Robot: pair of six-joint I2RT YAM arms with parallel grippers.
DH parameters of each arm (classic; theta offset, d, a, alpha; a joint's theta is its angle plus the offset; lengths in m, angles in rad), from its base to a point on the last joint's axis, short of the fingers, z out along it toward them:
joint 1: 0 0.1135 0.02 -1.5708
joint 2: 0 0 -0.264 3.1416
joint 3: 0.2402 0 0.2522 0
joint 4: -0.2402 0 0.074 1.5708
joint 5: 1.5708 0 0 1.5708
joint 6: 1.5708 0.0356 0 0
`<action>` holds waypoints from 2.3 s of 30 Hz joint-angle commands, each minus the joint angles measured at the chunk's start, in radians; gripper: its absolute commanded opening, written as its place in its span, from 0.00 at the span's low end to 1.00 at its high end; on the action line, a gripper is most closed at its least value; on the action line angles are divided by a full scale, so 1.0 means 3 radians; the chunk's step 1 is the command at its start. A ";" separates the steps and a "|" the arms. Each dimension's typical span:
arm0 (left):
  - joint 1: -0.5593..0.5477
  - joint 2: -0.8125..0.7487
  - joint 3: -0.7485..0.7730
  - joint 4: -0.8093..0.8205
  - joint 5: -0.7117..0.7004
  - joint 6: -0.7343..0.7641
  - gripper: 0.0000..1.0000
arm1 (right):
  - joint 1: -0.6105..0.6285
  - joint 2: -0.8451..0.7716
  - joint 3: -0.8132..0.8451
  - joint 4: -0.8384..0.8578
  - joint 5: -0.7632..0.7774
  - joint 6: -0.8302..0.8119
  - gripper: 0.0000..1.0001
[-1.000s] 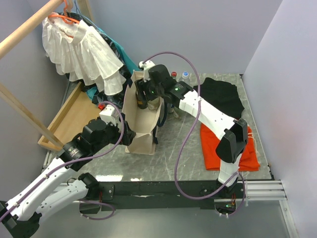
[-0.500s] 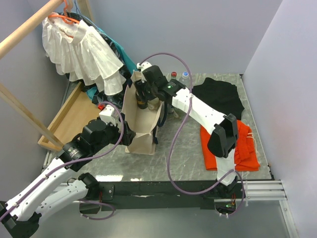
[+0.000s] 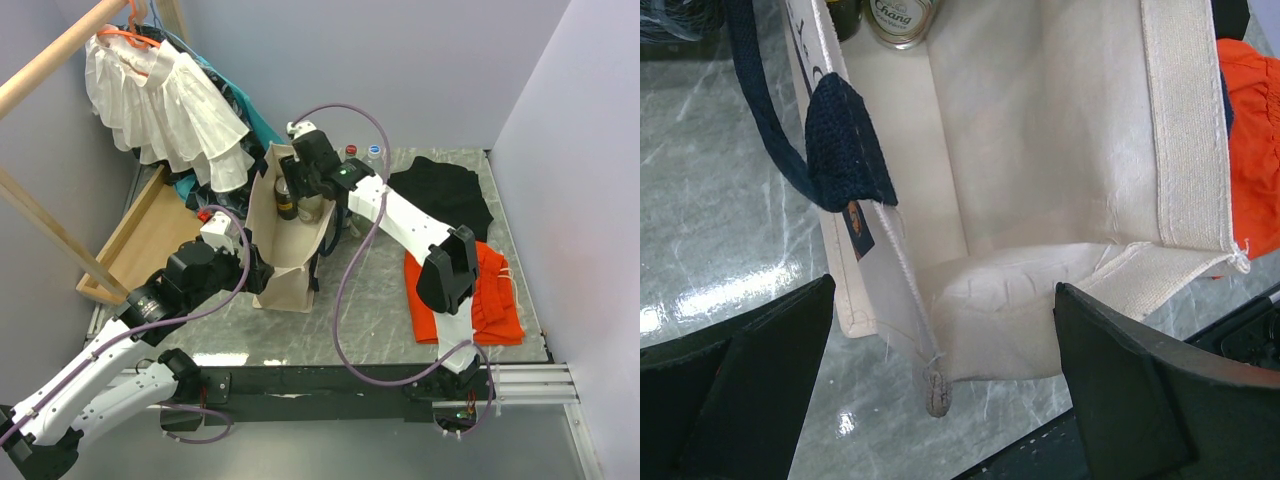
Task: Take the beverage out of the canvas bag
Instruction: Take out the drink from the canvas bag.
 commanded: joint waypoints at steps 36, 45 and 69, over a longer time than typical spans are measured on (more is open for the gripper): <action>-0.0054 0.0032 0.0025 -0.0011 0.0002 0.0002 0.96 | -0.0351 0.0450 0.0344 0.0159 -0.0042 0.0312 0.61; -0.0059 0.0002 0.0030 -0.0032 -0.0074 -0.0019 0.96 | -0.0387 0.0527 0.0411 0.0190 -0.0062 0.0348 0.60; -0.0079 0.0037 0.0025 -0.0021 -0.0039 -0.0009 0.96 | -0.0392 0.0685 0.0508 0.0072 -0.0047 0.0323 0.56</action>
